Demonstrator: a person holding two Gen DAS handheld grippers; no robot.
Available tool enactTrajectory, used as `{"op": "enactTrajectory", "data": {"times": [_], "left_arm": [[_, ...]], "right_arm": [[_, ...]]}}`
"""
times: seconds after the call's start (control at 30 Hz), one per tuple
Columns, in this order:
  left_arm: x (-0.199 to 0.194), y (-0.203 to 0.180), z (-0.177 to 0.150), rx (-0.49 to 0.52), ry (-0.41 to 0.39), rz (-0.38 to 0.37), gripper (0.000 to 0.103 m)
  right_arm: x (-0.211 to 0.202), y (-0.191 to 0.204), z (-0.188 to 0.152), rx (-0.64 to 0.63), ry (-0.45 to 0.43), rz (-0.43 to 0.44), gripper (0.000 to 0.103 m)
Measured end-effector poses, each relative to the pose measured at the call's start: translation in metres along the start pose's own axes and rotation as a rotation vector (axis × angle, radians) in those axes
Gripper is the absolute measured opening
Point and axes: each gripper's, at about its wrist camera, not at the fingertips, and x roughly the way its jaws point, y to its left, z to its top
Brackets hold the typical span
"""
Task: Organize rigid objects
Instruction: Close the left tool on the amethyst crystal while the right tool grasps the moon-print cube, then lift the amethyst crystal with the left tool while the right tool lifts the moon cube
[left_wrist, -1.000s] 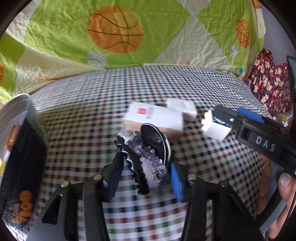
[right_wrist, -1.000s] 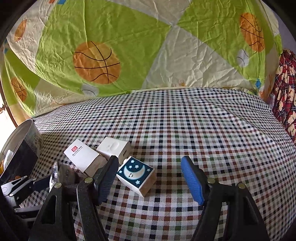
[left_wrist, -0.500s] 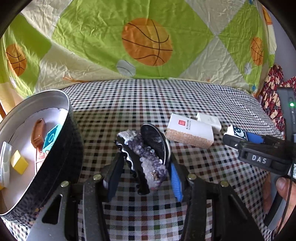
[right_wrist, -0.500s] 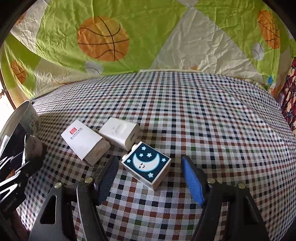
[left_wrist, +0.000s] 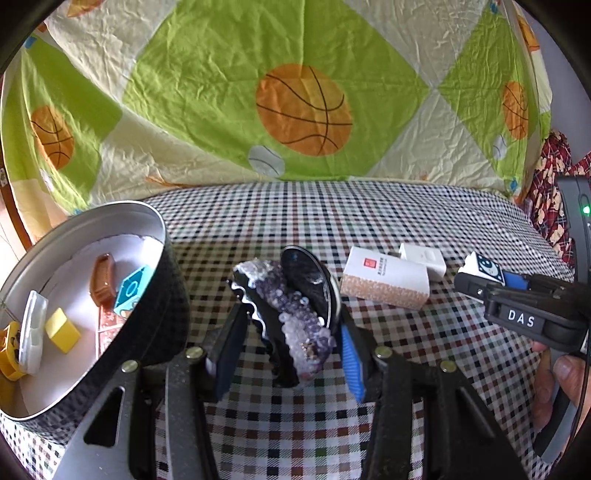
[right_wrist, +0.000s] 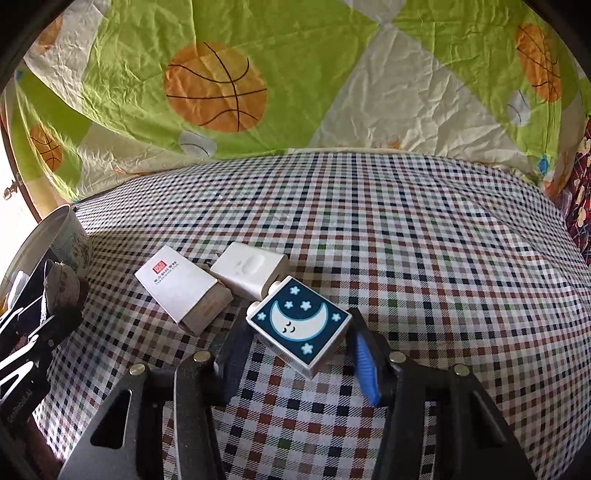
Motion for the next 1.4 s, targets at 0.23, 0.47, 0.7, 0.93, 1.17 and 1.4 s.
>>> {"op": "enactTrajectory", "data": {"times": [0.23, 0.47, 0.7, 0.93, 1.17, 1.4], "left_arm": [[-0.008, 0.002, -0.001, -0.013, -0.042, 0.013, 0.047], [-0.011, 0.004, -0.001, -0.029, -0.058, 0.02, 0.047], [-0.013, 0.004, -0.002, -0.029, -0.075, 0.02, 0.047], [-0.015, 0.004, -0.003, -0.034, -0.088, 0.014, 0.047], [-0.019, 0.005, -0.004, -0.042, -0.107, 0.013, 0.047], [-0.024, 0.004, -0.005, -0.036, -0.134, 0.021, 0.047]], "right_arm": [[-0.01, 0.001, 0.001, -0.006, -0.049, -0.013, 0.053], [-0.024, 0.001, -0.003, -0.005, -0.097, -0.019, 0.053], [-0.034, 0.005, -0.005, -0.012, -0.134, -0.018, 0.053], [-0.044, 0.012, -0.007, -0.036, -0.189, -0.019, 0.053], [-0.054, 0.022, -0.01, -0.06, -0.24, -0.018, 0.053], [-0.063, 0.031, -0.014, -0.082, -0.281, -0.01, 0.053]]}}
